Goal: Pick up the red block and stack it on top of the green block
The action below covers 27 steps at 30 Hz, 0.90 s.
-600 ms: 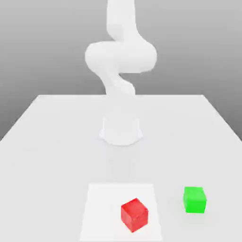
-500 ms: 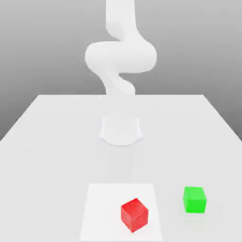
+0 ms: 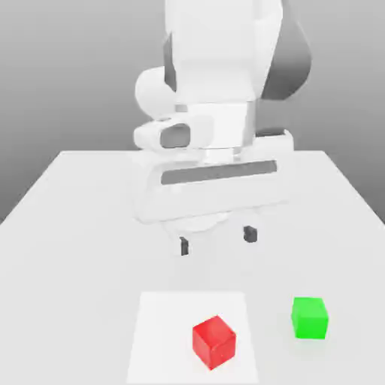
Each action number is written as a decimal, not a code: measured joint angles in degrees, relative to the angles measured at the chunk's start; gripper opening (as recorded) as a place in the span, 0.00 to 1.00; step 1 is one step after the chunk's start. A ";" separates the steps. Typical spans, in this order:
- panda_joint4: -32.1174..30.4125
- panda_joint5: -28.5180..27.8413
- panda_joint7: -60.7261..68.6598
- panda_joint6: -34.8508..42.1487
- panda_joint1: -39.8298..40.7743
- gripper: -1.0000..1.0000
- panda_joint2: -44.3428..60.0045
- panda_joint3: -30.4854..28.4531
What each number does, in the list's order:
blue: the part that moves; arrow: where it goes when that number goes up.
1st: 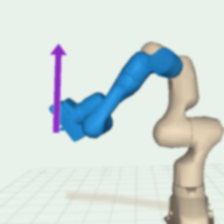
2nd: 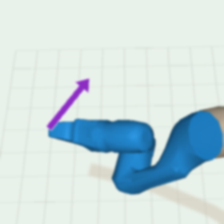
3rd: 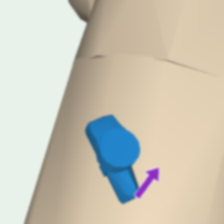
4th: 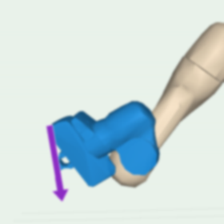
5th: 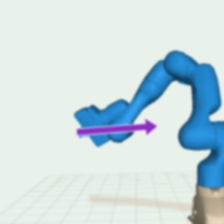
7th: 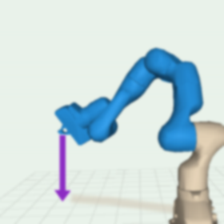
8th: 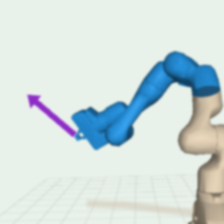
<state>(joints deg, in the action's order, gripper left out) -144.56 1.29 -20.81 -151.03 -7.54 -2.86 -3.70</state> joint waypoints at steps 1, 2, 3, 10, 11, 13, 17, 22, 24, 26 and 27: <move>-0.62 0.06 1.21 -0.93 -0.13 0.50 2.08 0.10; -1.24 0.08 2.39 -1.86 -0.21 0.50 4.15 0.24; -1.85 0.04 3.53 -2.79 -0.20 0.50 6.23 0.34; -1.78 1.07 6.93 -13.21 0.49 0.50 20.74 1.50; -1.60 1.20 7.03 -14.25 0.63 0.00 21.97 1.67; -1.60 1.19 7.02 -14.24 0.63 0.00 21.97 1.67; -1.51 1.16 6.96 -14.67 0.69 0.00 22.58 1.73; -2.70 0.14 6.28 -8.13 0.35 0.00 14.82 1.16; -3.31 -0.23 4.87 -5.23 -0.42 0.00 11.32 1.57; -3.90 -0.36 0.71 -3.79 -3.02 0.00 9.29 3.55; -4.19 -0.42 -1.59 -3.17 -4.78 0.00 8.37 4.63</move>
<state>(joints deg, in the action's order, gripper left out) -148.75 0.87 -22.40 -154.20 -12.32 5.52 0.93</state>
